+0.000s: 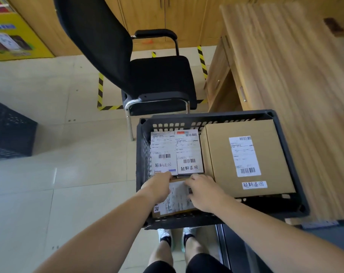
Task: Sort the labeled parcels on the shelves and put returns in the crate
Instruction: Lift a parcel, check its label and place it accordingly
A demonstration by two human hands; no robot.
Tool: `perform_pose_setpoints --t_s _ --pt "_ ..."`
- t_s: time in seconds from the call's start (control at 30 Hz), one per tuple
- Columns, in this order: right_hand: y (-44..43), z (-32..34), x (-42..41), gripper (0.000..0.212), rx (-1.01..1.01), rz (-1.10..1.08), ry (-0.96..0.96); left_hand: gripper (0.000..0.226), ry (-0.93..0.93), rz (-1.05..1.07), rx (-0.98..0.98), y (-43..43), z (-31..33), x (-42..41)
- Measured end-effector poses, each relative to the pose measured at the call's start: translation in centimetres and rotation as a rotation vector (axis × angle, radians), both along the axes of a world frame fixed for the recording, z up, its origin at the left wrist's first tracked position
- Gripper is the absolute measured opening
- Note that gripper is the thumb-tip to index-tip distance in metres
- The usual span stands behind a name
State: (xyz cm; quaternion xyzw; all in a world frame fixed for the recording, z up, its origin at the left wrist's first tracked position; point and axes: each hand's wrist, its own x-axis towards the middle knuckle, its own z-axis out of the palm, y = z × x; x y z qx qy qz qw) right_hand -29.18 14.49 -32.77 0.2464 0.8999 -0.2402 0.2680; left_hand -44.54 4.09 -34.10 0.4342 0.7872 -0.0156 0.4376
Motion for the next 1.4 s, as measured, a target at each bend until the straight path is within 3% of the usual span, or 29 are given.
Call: perform_pose_setpoints --t_s 0.17,0.33,0.57,0.83,1.07,1.33,1.4 --pt "-1.3 -1.7 -0.7 0.042 -0.023 -0.014 -0.095 0.027 0.099 -0.024 -0.033 -0.1 -0.2 0.5" --pt "-1.5 -2.8 -1.3 0.039 -0.048 -0.001 -0.194 0.027 0.310 -0.184 0.009 -0.6 0.0 1.5" --pt "-2.0 -4.3 -1.8 0.036 -0.099 -0.124 -0.235 0.027 0.159 -0.190 -0.082 -2.4 -1.6 2.6" --pt "-2.4 -3.7 -1.6 0.050 -0.161 -0.237 -0.259 0.058 0.182 -0.223 -0.090 -2.5 -2.0 3.3" --pt "0.1 3.8 -2.4 0.048 -0.132 -0.182 -0.064 0.042 0.122 -0.035 0.013 -0.8 3.3 2.1" --pt "6.2 16.4 -3.6 0.054 0.092 -0.220 0.218 0.047 0.248 0.070 0.292 4.7 16.5 -0.9" --pt "7.9 20.2 -3.4 0.056 0.164 -0.234 0.305 0.040 0.306 0.060 0.371 6.4 20.4 -1.3"
